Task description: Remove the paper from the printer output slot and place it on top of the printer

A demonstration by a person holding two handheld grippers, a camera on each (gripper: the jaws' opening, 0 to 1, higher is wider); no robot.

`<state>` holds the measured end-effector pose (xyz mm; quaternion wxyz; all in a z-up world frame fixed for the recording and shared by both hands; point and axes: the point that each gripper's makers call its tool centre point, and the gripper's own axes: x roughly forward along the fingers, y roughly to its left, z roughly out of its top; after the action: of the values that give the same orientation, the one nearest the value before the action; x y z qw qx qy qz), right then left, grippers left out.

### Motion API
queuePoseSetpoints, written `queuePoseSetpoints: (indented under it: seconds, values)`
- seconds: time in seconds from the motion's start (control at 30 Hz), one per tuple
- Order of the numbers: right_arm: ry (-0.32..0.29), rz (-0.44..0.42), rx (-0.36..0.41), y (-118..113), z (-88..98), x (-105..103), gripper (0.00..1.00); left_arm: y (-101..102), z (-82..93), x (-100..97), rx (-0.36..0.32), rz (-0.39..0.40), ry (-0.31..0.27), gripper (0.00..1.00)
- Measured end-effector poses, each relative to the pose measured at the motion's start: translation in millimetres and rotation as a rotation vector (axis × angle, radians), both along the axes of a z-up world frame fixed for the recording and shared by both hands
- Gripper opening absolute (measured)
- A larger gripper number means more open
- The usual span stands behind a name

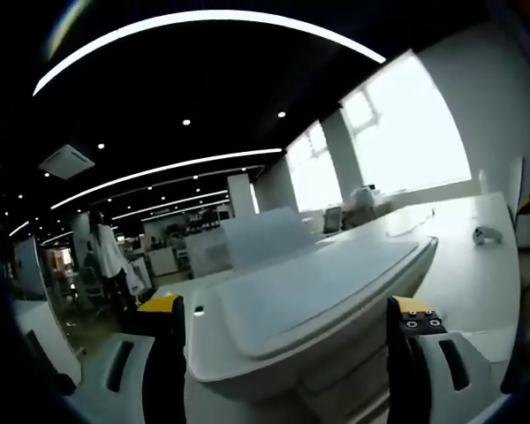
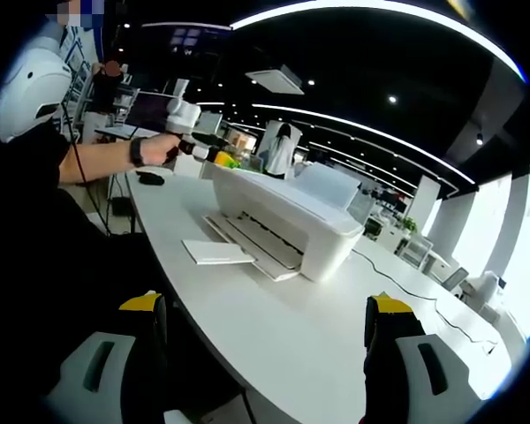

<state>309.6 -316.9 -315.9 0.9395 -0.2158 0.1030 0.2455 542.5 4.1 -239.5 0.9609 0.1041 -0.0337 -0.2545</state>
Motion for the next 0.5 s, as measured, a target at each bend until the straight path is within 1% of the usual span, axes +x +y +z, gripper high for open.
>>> queuePoseSetpoints:
  seconds: [0.2, 0.5]
  values:
    - [-0.001, -0.001, 0.0, -0.2, 0.8, 0.7, 0.88, 5.9, -2.4, -3.2, 0.0, 0.004, 0.002, 0.97]
    - [-0.005, -0.004, 0.002, -1.0, 2.6, 0.9, 0.88, 8.4, -5.1, -7.5, 0.008, 0.002, -0.003, 0.97]
